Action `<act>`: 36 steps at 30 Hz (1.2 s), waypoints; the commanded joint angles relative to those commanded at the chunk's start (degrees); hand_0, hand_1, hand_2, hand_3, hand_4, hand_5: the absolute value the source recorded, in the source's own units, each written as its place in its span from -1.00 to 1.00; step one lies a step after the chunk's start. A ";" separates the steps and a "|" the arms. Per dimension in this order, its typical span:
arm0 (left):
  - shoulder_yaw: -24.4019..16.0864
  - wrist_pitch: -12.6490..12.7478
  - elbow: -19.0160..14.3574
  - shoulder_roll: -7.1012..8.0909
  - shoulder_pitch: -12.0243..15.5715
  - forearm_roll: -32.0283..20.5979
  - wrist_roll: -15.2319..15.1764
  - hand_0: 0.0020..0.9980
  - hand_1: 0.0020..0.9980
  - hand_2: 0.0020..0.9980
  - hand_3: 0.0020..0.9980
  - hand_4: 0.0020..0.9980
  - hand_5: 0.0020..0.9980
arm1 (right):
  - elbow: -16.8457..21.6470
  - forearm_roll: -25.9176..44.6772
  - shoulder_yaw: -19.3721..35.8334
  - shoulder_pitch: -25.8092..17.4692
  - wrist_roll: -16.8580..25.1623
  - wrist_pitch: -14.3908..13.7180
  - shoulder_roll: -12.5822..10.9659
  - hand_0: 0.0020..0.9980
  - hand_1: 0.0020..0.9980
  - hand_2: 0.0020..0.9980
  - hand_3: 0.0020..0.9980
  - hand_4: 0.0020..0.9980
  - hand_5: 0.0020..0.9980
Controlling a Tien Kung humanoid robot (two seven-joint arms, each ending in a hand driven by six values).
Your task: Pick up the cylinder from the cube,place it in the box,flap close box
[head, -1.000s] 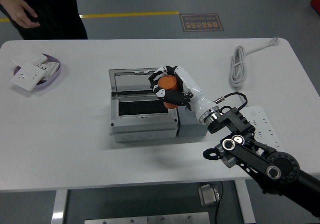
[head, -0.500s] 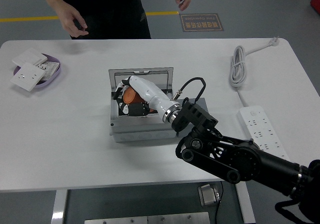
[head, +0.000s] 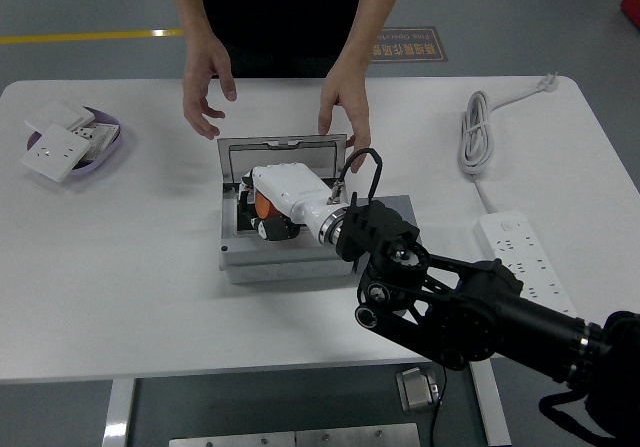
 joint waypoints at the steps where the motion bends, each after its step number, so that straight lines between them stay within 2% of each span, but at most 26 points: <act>1: 0.05 0.00 -0.01 0.00 -0.02 -0.03 -0.03 0.13 0.23 0.17 0.21 0.47 -0.49 | 0.01 -0.47 0.07 0.01 -0.24 0.48 0.02 -0.21 -0.33 -0.27 -0.32 -1.00 -1.00; 5: 0.18 0.00 -0.01 -0.04 -0.10 -0.16 -0.09 0.13 0.23 0.17 0.21 0.47 -0.49 | 0.07 -1.93 0.37 0.09 -1.17 2.07 -0.01 -0.21 -0.33 -0.27 -0.32 -1.00 -1.00; 6: 0.20 0.00 -0.01 -0.04 -0.10 -0.16 -0.10 0.14 0.23 0.17 0.21 0.47 -0.48 | 0.05 -2.11 0.45 0.09 -1.33 2.33 -0.02 0.29 0.23 0.21 0.34 0.15 -0.88; 11: 0.29 0.00 -0.01 -0.06 -0.07 -0.25 -0.13 0.14 0.23 0.17 0.21 0.47 -0.48 | -0.10 -2.22 1.10 -0.10 -1.34 3.65 -0.14 0.29 0.23 0.21 0.34 0.15 -0.88; 12: 0.31 0.00 -0.01 -0.07 -0.06 -0.27 -0.14 0.13 0.23 0.17 0.21 0.46 -0.49 | -0.11 -2.10 1.29 -0.16 -1.17 4.00 -0.18 0.69 0.39 0.38 0.42 0.35 -0.42; 17: 0.84 0.01 -0.04 -0.10 -0.02 -0.96 -0.41 0.13 0.23 0.17 0.21 0.46 -0.49 | 0.28 -1.12 2.30 -0.48 -0.30 4.83 -0.49 0.69 0.39 0.38 0.42 0.35 -0.42; 18: 0.89 0.01 -0.04 -0.11 -0.01 -1.02 -0.44 0.13 0.23 0.17 0.21 0.46 -0.49 | 0.41 -0.89 2.44 -0.53 -0.20 4.84 -0.56 0.70 0.40 0.41 0.45 0.49 -0.39; 22: 1.13 0.01 -0.03 -0.15 0.09 -1.26 -0.54 0.13 0.23 0.17 0.21 0.46 -0.49 | 1.99 3.32 3.52 -0.86 0.61 5.32 -1.64 0.70 0.40 0.41 0.45 0.49 -0.39; 23: 1.31 0.01 -0.04 -0.16 0.12 -1.42 -0.63 0.13 0.23 0.17 0.21 0.46 -0.49 | 2.80 5.26 4.25 -1.08 1.16 5.97 -2.30 0.70 0.40 0.41 0.45 0.49 -0.39; 24: 1.48 0.01 -0.05 -0.18 0.14 -1.55 -0.71 0.13 0.23 0.16 0.20 0.46 -0.50 | 3.63 7.16 5.06 -1.34 1.74 6.61 -2.98 0.69 0.40 0.42 0.51 0.74 -0.24; 29: 1.93 0.00 -0.07 -0.30 0.28 -1.85 -0.90 0.13 0.23 0.16 0.20 0.46 -0.50 | 7.32 18.28 9.80 -1.99 5.09 11.36 -7.14 0.69 0.40 0.42 0.51 0.74 -0.24; 30: 1.82 0.00 -0.06 -0.31 0.31 -1.65 -0.84 0.13 0.23 0.16 0.20 0.45 -0.50 | 8.34 20.34 10.58 -1.65 5.59 11.96 -8.10 0.68 0.38 0.42 0.49 0.68 -0.31; 35: 1.38 -0.01 -0.04 -0.26 0.27 -0.89 -0.59 0.13 0.23 0.16 0.20 0.45 -0.50 | 11.61 31.69 12.59 1.74 6.67 12.84 -11.20 0.68 0.38 0.42 0.49 0.68 -0.31; 36: 1.28 -0.01 -0.04 -0.23 0.23 -0.72 -0.54 0.13 0.23 0.16 0.20 0.45 -0.51 | 11.65 33.93 12.67 2.83 6.73 12.80 -11.52 0.56 0.33 0.38 0.39 0.65 -0.28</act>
